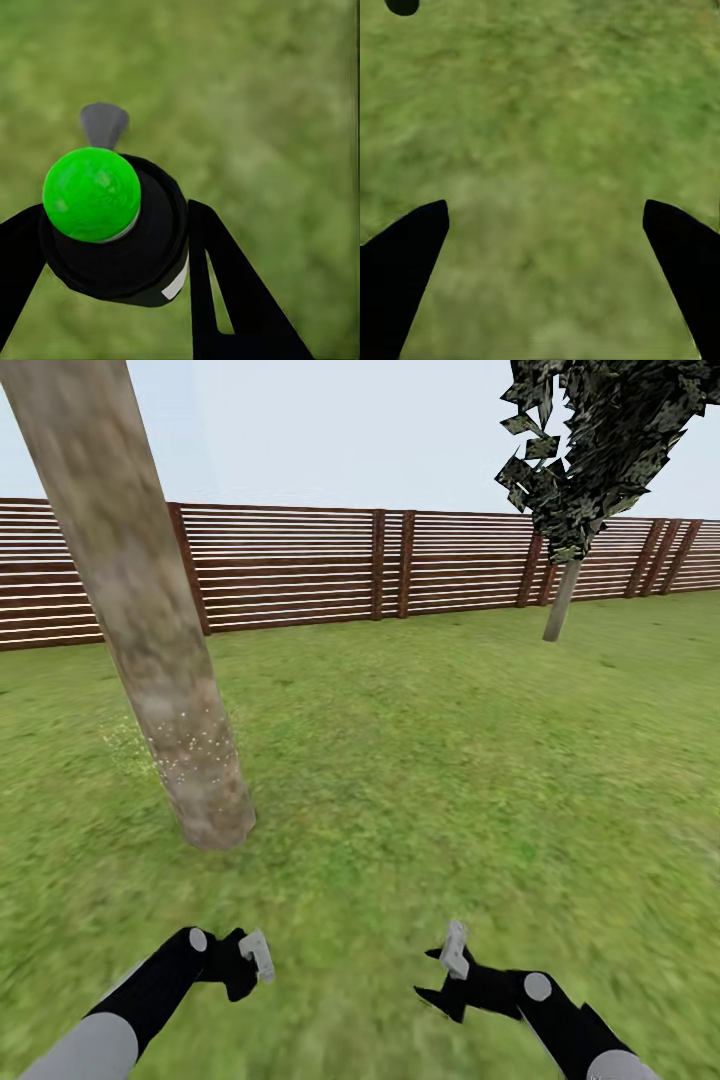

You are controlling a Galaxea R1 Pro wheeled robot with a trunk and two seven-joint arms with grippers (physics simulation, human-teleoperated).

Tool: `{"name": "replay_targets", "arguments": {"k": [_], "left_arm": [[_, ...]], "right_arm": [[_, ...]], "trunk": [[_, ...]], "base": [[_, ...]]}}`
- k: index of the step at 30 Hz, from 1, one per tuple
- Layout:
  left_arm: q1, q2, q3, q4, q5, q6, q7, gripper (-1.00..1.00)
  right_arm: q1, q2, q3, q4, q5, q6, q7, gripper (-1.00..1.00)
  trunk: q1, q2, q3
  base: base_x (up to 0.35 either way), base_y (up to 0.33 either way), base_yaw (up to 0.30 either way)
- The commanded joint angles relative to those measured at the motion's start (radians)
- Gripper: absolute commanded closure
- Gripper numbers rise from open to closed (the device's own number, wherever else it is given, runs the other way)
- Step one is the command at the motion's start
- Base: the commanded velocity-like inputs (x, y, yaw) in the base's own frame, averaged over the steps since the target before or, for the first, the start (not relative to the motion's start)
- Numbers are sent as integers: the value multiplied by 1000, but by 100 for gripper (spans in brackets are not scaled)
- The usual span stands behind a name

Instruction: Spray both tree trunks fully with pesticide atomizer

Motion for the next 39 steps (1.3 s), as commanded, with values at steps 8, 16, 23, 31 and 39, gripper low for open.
{"name": "replay_targets", "arguments": {"k": [8,16,23,31,39], "left_arm": [[0,-38,-25,-1,-1,10,-7,100],[-5,-111,-125,0,-1,12,-8,100],[-3,-131,-124,0,1,7,-6,100],[-3,-164,-123,1,8,-2,-24,100],[-3,-187,-113,37,10,-47,-100,100]], "right_arm": [[-1,18,4,-114,82,-4,144,100],[-1,87,4,-137,104,-3,147,100],[-1,120,4,-176,103,43,148,100],[-1,123,4,-179,104,45,148,100],[-1,123,4,-178,104,44,147,100]], "trunk": [[0,0,-1],[0,0,-1],[0,0,-1],[0,0,-1],[0,0,-1]], "base": [[0,0,0],[0,0,0],[0,0,0],[0,0,0],[0,0,0]]}}
